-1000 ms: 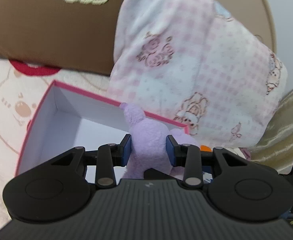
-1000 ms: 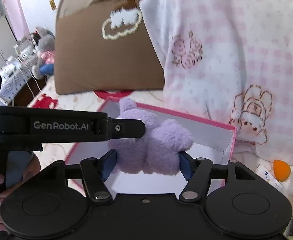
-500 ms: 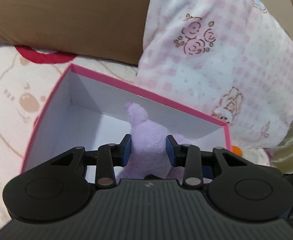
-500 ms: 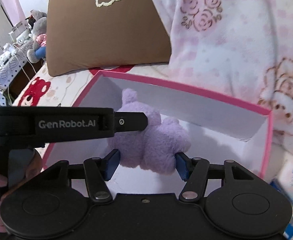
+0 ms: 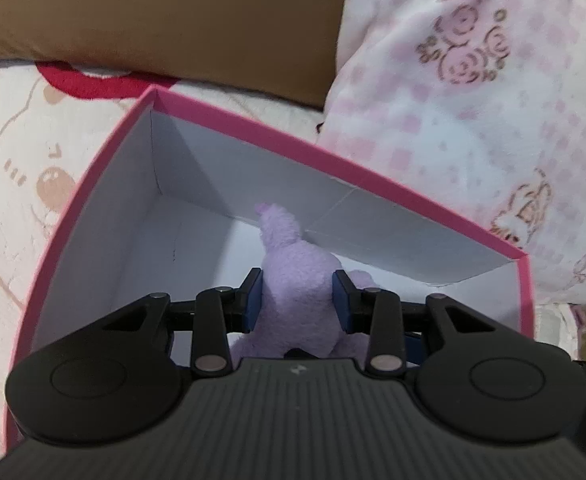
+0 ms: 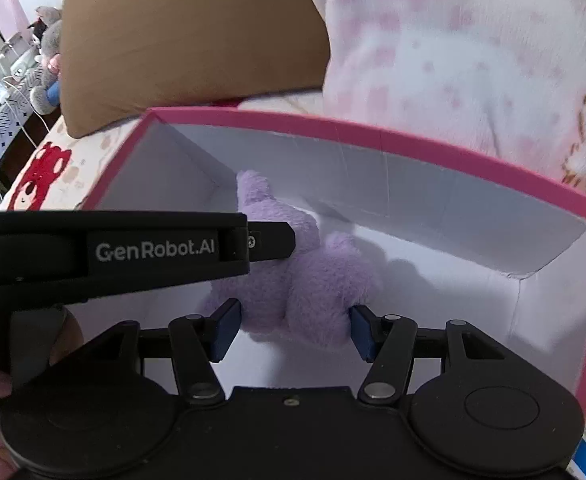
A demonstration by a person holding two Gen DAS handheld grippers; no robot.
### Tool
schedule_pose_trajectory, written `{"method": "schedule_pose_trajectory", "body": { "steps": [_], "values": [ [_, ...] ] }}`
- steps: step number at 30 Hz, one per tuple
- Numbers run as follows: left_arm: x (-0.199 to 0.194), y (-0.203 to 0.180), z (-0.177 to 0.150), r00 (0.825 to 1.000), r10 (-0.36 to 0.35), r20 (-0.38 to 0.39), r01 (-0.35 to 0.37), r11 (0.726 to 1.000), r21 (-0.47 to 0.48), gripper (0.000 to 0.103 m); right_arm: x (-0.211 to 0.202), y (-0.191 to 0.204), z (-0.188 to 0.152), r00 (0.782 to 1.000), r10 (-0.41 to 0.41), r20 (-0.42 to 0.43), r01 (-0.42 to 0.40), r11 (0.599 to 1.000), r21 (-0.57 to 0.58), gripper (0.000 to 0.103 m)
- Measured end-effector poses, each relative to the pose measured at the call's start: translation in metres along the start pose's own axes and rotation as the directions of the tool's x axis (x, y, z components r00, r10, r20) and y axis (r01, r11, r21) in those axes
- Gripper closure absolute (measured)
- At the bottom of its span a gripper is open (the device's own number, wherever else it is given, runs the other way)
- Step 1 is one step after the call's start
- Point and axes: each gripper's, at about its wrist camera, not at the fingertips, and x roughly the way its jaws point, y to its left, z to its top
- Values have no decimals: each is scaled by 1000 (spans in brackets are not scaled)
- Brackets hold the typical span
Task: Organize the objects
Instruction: 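Lower the plush toy into the pink box and open the left gripper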
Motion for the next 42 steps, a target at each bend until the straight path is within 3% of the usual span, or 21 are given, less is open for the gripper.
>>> {"method": "schedule_pose_trajectory", "body": {
  "steps": [5, 14, 19, 24, 26, 27, 32, 37, 42],
  "values": [
    [11, 4, 1, 1000, -10, -23, 9, 1000, -27, 68, 14, 0, 0, 998, -58, -25, 57, 998, -21, 41],
    [13, 5, -1, 999, 36, -38, -36, 999, -10, 68, 27, -10, 1, 999, -30, -39, 31, 999, 18, 40],
    [14, 6, -5, 996, 61, -59, -62, 998, -23, 68, 26, -7, 2, 998, -61, -30, 61, 998, -6, 37],
    [14, 8, -6, 995, 77, -65, -80, 996, -40, 68, 21, -2, 3, 989, -81, -122, 80, 997, -14, 32],
    [13, 13, -5, 995, 71, -69, -75, 995, -64, 69, 18, -1, 2, 992, -86, -92, 84, 996, -34, 37],
    [12, 14, -5, 995, 69, -69, -74, 995, -68, 69, 18, -2, 2, 992, -84, -89, 82, 996, -34, 46],
    [12, 14, -3, 995, 77, -60, -80, 995, -53, 72, 18, -9, 3, 994, -95, -59, 97, 995, 27, 70],
    [9, 15, -1, 998, 29, -51, -34, 995, -97, 73, 24, 6, 1, 973, -228, -21, 225, 969, -104, 72],
    [5, 14, -1, 998, 52, -33, -55, 995, -85, 73, 1, 11, -3, 982, -190, -9, 187, 975, -121, 65]
  ]
}}
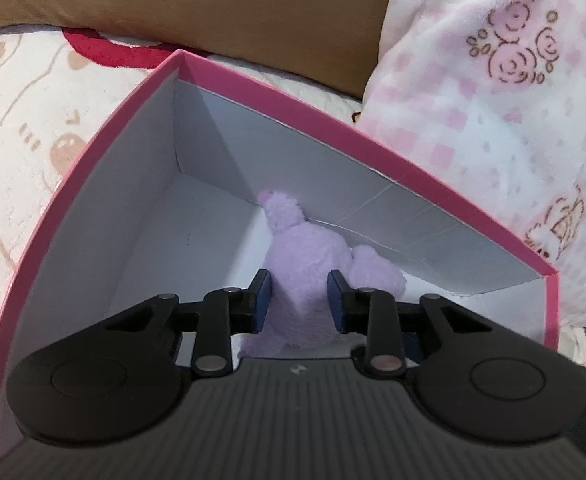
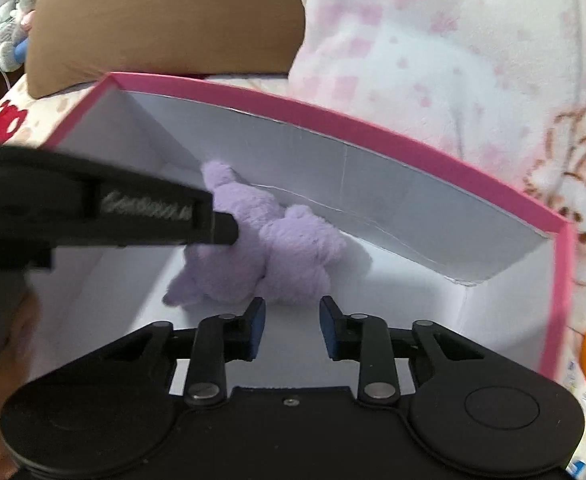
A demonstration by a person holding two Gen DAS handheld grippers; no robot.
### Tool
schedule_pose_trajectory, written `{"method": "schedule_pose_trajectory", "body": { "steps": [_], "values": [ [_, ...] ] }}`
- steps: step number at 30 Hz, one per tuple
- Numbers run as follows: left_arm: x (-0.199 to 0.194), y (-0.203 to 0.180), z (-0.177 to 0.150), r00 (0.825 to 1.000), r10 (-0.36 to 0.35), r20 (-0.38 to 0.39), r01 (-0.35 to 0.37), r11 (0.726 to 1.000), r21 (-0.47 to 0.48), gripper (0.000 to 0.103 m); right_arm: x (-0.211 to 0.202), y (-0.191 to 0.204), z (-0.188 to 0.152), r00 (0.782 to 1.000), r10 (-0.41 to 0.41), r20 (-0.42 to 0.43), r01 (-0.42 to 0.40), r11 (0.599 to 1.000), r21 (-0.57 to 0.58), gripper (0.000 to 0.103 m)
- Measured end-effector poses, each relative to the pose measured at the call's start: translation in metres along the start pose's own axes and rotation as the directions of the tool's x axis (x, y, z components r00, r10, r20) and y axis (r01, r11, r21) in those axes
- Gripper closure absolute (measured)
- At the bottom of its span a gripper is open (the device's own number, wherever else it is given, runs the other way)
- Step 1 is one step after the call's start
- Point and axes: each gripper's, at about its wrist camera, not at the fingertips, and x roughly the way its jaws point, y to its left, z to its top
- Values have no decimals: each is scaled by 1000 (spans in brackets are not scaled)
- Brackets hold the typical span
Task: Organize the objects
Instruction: 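Lower the plush toy into the pink box and open the left gripper, then raise the left tool out of the box and back away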
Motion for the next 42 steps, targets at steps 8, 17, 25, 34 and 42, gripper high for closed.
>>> {"method": "schedule_pose_trajectory", "body": {
  "steps": [8, 17, 25, 34, 42],
  "values": [
    [-36, -18, -12, 1000, 16, 3, -16, 999, 52, 65, -56, -8, -21, 995, 77, 56, -78, 997, 1, 62],
    [-123, -49, -31, 1000, -4, 1, 4, 992, 130, 62, -118, -17, -45, 983, 142, 117, -145, 989, 14, 61],
    [-184, -77, -54, 1000, 12, -7, -10, 972, 233, 61, -171, -21, -63, 974, 146, 175, -152, 988, 26, 43],
    [-235, -90, -77, 1000, 28, 10, -30, 954, 298, 55, -214, -16, -90, 972, 141, 189, -148, 989, 23, 27],
    [-250, -96, -110, 999, -2, -50, 20, 934, 356, 45, -242, -22, -122, 979, 97, 177, -100, 995, 5, 24]
  ]
}}
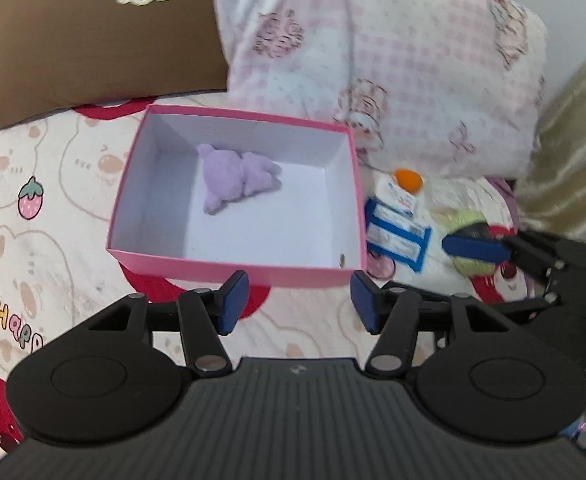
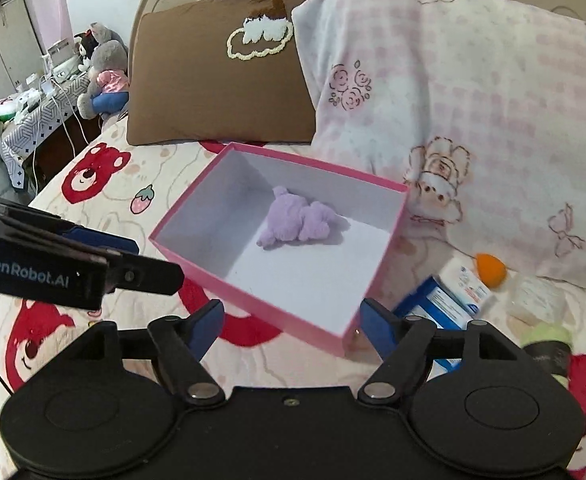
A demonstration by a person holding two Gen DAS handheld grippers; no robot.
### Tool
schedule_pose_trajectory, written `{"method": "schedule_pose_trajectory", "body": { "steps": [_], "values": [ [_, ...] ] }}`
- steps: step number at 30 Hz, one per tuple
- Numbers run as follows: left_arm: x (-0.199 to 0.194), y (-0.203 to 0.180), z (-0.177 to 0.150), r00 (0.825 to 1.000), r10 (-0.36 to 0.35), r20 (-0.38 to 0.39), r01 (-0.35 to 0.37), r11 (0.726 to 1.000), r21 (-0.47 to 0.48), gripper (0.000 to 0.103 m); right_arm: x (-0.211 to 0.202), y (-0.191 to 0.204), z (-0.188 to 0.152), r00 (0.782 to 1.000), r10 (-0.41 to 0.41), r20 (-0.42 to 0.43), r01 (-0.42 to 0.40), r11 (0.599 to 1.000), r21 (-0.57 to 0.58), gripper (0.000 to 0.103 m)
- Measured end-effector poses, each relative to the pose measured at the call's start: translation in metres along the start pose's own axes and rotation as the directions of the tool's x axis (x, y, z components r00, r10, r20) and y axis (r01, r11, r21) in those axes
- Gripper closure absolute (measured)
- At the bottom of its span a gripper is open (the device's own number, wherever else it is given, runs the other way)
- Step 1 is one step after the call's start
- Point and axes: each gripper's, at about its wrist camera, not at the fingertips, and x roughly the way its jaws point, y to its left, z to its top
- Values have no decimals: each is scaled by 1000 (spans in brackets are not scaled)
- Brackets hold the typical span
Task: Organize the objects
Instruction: 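Raise the left tool out of the box and back away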
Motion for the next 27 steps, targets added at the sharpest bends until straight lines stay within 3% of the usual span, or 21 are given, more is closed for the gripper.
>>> {"method": "schedule_pose_trajectory", "body": {
  "steps": [11, 18, 27],
  "values": [
    [-11, -31, -42, 1000, -28, -7, 29, 997, 70, 37, -43, -13, -40, 1000, -27, 5, 27, 1000, 3, 19],
    [-11, -53, -62, 999, -48, -10, 49, 994, 102, 34, -64, -29, -66, 998, -57, 33, 56, 998, 29, 5],
    [-4, -77, -81, 998, -60, -11, 61, 990, 128, 30, -73, -46, -97, 999, -22, -28, 23, 998, 51, 1]
  ]
}}
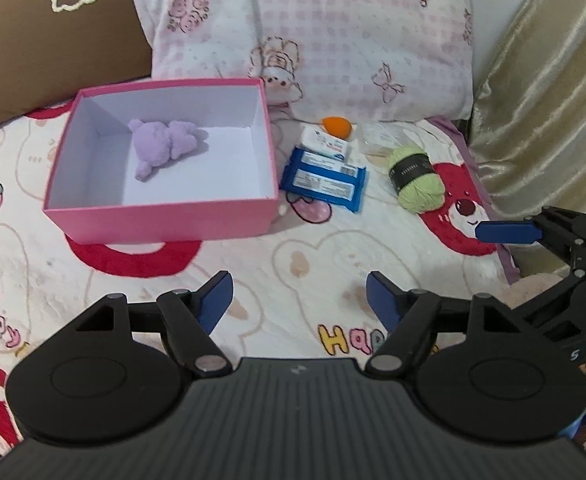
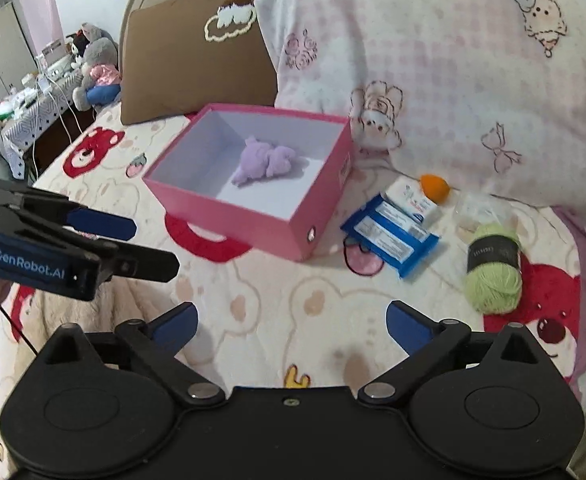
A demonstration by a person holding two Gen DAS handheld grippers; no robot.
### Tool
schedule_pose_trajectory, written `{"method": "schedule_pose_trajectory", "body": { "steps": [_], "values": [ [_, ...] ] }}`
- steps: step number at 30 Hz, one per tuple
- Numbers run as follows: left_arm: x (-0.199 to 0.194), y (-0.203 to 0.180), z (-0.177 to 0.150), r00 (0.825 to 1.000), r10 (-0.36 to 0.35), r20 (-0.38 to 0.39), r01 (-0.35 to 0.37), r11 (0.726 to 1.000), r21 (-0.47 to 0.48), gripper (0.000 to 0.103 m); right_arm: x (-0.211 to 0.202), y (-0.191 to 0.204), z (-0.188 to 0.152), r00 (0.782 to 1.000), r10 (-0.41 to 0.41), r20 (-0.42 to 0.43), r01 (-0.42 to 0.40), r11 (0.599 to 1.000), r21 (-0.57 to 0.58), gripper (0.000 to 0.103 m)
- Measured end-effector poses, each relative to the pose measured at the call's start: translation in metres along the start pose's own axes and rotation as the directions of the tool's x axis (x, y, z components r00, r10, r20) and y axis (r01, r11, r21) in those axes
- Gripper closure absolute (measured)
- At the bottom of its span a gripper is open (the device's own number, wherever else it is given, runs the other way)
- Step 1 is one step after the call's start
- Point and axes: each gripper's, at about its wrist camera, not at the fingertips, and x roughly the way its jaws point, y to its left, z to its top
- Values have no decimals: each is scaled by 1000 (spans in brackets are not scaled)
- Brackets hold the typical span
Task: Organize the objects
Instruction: 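Raise the left tool out of the box and back away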
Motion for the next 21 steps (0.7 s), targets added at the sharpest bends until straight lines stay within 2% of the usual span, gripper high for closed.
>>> {"method": "schedule_pose_trajectory", "body": {
  "steps": [5, 9, 14, 21],
  "values": [
    [13, -12, -11, 1000, -4, -1, 4, 1000, -9, 27, 2, -6, -17, 1000, -9, -5, 9, 1000, 14, 0],
    [23, -22, -17, 999, -48, -20, 48, 999, -5, 23, 1, -14, -29, 1000, -14, -3, 14, 1000, 20, 0],
    [31, -36, -18, 998, -57, -16, 57, 998, 19, 9, -2, -27, -35, 1000, -30, -2, 30, 999, 38, 0],
    [50, -54, -12, 997, -76, -18, 77, 996, 39, 1, 2, -49, -39, 997, -83, 7, 83, 996, 35, 0]
  ]
}}
